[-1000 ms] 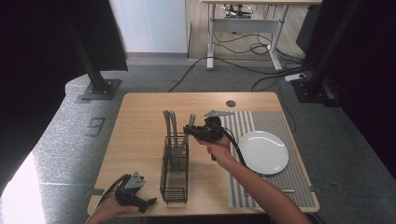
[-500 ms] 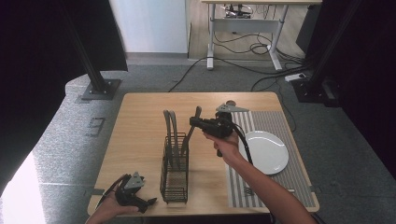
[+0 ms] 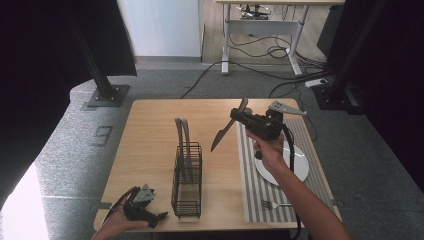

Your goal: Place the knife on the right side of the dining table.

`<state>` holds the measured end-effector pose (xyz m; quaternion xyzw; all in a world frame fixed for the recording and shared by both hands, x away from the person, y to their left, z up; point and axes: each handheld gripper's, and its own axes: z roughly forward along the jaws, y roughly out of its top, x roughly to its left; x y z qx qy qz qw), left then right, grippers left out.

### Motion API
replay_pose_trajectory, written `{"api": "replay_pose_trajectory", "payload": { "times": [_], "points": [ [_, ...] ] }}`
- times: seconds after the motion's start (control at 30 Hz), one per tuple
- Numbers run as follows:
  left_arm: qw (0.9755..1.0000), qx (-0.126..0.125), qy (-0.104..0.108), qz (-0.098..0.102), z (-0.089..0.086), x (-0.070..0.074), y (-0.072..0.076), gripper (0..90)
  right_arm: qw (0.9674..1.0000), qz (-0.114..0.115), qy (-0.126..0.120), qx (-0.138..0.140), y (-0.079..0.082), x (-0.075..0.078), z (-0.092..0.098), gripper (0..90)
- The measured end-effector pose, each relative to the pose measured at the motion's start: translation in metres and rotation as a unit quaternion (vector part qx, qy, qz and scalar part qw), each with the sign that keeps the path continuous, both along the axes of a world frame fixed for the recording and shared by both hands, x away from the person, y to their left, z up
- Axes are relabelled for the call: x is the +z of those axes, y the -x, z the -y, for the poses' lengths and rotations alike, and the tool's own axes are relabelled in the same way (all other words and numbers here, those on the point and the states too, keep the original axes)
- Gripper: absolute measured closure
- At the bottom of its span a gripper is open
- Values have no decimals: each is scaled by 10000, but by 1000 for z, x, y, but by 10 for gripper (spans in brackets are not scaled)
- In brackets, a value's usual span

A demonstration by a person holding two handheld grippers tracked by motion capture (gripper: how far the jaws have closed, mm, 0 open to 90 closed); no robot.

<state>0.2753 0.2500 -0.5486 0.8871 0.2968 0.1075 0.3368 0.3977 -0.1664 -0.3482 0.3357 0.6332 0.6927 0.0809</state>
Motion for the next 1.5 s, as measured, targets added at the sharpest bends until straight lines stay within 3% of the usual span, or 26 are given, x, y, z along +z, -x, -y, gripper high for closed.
{"api": "replay_pose_trajectory", "payload": {
  "times": [0.2,0.33,0.53,0.73,1.0,1.13,1.33,1.5],
  "points": [
    [10000,4,2,3,0,0,0,0,9994,-265,-14,-232,-14,-19,12,828],
    [10000,3,-2,2,0,0,0,0,9984,-483,72,-289,-24,-36,11,828],
    [10000,5,3,1,0,0,0,0,9971,-637,184,-379,-34,-52,8,828],
    [10000,5,0,0,0,0,0,0,9960,-624,409,-483,-40,-61,3,827],
    [10000,4,2,2,0,0,0,0,9945,-654,433,-698,-52,-68,6,827],
    [10000,3,1,2,0,0,0,0,9919,-563,674,-914,-60,-73,10,827],
    [10000,4,2,2,0,0,0,0,9891,-664,588,-1172,-72,-80,25,827],
    [10000,4,1,2,0,0,0,0,9848,-663,719,-1435,-79,-87,39,827]
  ]
}}
